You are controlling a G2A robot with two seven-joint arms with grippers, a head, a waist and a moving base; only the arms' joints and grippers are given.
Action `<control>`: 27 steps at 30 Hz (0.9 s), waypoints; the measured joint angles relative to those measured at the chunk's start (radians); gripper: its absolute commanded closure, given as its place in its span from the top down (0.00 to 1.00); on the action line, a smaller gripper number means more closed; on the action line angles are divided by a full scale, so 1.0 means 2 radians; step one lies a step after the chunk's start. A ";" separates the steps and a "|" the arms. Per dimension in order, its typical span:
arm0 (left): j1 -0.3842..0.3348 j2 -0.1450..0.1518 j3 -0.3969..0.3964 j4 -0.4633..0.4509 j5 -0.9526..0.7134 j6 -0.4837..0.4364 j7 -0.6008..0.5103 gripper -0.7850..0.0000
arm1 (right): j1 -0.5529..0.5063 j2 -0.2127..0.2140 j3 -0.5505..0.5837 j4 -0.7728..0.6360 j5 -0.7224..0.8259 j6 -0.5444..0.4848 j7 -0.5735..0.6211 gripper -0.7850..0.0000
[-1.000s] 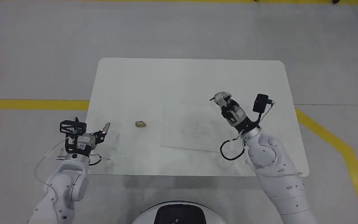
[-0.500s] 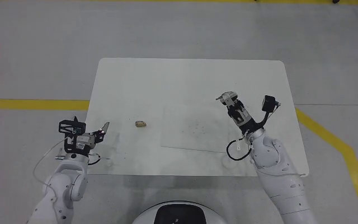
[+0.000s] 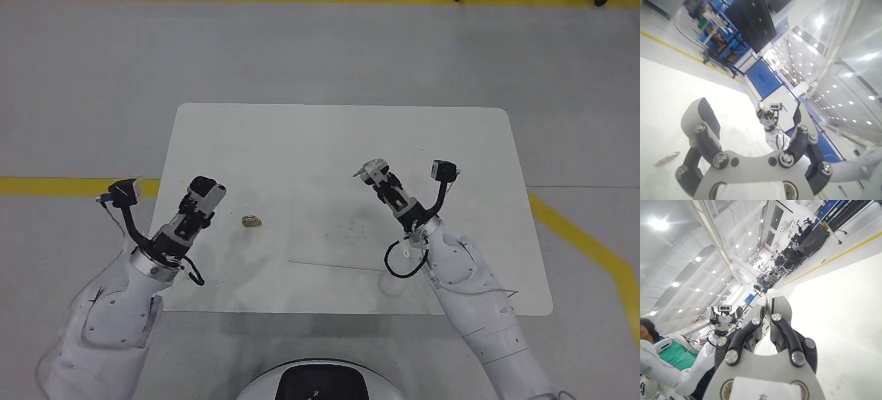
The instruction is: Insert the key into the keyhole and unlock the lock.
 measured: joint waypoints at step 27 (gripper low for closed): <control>-0.095 -0.026 0.214 0.066 0.254 0.010 0.063 0.31 | 0.017 0.001 -0.038 0.028 0.162 -0.106 0.188 0.00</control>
